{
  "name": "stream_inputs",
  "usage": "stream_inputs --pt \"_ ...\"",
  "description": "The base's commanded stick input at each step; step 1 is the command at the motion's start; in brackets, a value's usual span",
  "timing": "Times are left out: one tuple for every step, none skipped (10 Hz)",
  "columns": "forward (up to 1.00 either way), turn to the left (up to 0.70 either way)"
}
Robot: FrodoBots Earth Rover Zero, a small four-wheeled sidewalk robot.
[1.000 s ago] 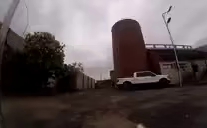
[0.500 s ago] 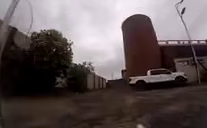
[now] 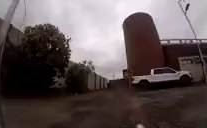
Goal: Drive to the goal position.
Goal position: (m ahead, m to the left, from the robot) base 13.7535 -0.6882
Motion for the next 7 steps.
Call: stream_inputs --pt "1.0 0.0" --pt "1.0 0.0" --pt "1.0 0.0" --pt "1.0 0.0" --pt "1.0 0.0" --pt "1.0 0.0" --pt "1.0 0.0"
